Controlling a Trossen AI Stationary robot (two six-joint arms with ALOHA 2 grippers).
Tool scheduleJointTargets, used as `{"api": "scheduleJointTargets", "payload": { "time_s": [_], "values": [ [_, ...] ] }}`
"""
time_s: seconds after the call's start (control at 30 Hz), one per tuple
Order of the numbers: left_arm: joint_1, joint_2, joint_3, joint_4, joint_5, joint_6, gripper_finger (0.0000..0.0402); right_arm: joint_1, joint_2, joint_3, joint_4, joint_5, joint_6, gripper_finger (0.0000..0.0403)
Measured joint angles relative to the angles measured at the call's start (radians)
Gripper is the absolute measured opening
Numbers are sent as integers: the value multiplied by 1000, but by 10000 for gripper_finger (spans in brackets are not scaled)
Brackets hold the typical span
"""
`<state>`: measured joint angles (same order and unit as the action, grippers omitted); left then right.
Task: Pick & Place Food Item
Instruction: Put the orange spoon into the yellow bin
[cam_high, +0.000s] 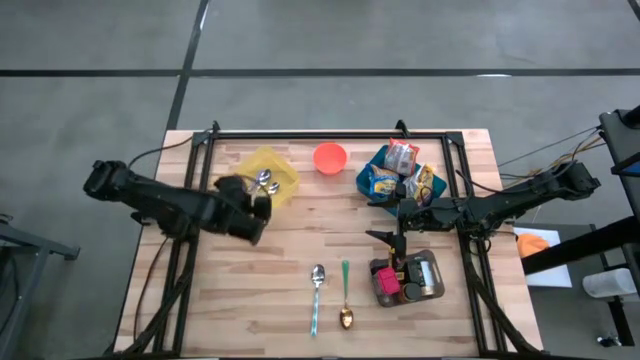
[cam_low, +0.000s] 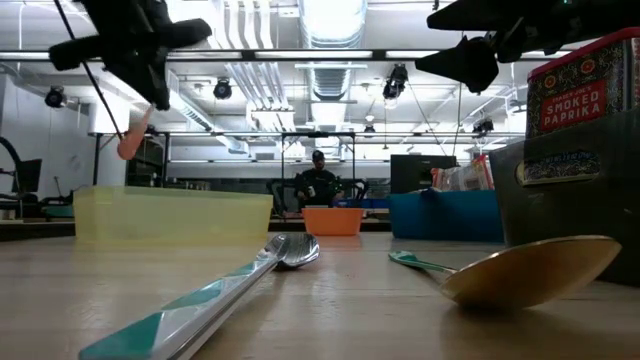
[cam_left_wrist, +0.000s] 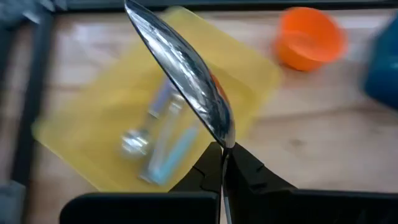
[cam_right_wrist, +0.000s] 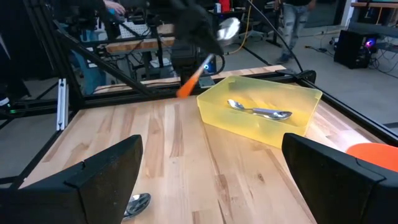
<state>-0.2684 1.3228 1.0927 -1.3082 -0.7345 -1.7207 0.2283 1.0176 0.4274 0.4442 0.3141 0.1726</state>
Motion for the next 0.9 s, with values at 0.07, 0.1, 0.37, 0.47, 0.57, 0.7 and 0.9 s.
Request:
{"api": "scheduleJointTargets", "payload": {
  "time_s": [0.07,0.1,0.37,0.47,0.57,0.7,0.9],
  "values": [
    [70,1,-1,-25,-5,65,1,0,0,0,0,0,0,381],
    [107,1,-1,-34,-7,107,1,0,0,0,0,0,0,381],
    [430,2,-1,74,41,622,1,0,0,0,0,0,0,381],
    [539,5,-9,163,121,775,1,0,0,0,0,0,0,381],
    [619,8,-47,259,169,865,1,0,0,0,0,0,0,381],
    [685,8,-128,390,229,966,1,0,0,0,0,0,0,381],
    [754,8,-251,519,302,996,1,0,0,0,0,0,0,381]
  ]
}}
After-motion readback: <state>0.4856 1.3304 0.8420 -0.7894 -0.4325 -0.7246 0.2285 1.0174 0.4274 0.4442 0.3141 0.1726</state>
